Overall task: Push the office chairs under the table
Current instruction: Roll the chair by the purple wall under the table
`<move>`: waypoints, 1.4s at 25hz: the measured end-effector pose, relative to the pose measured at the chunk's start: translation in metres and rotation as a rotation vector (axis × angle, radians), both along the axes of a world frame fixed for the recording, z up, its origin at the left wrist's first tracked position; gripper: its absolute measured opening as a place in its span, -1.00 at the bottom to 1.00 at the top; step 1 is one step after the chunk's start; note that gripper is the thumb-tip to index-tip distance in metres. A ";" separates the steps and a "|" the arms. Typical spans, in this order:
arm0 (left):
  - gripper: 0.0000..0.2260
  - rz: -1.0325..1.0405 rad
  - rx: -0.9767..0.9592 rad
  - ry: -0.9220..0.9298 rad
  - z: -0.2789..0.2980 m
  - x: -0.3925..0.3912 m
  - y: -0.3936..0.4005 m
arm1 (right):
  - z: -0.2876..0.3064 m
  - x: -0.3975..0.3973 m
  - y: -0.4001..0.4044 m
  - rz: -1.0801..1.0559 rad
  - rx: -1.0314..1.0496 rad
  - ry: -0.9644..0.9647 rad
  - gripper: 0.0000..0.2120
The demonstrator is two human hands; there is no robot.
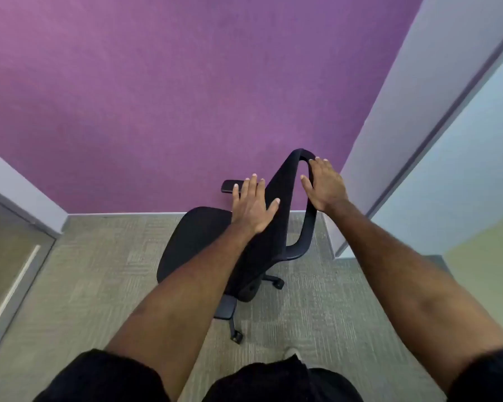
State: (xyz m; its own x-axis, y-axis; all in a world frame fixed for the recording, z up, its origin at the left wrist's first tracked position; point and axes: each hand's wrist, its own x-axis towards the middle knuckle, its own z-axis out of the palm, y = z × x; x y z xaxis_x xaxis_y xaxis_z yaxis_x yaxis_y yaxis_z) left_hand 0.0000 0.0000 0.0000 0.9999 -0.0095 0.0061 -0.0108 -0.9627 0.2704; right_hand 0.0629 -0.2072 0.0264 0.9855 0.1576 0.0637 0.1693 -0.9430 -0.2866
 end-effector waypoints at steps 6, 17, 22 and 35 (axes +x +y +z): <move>-0.05 0.025 -0.369 0.349 -0.016 -0.004 -0.085 | -0.024 0.043 -0.015 0.145 -0.010 0.202 -0.39; -0.09 0.086 -0.436 0.313 -0.044 -0.043 -0.084 | -0.049 0.082 -0.013 0.256 -0.123 0.185 -0.42; -0.10 0.016 -0.430 0.324 -0.044 -0.085 -0.045 | -0.060 0.057 -0.021 0.381 -0.169 0.157 -0.48; -0.09 0.058 -0.013 0.238 -0.033 -0.191 0.084 | -0.073 -0.067 -0.007 0.672 -0.083 0.085 -0.09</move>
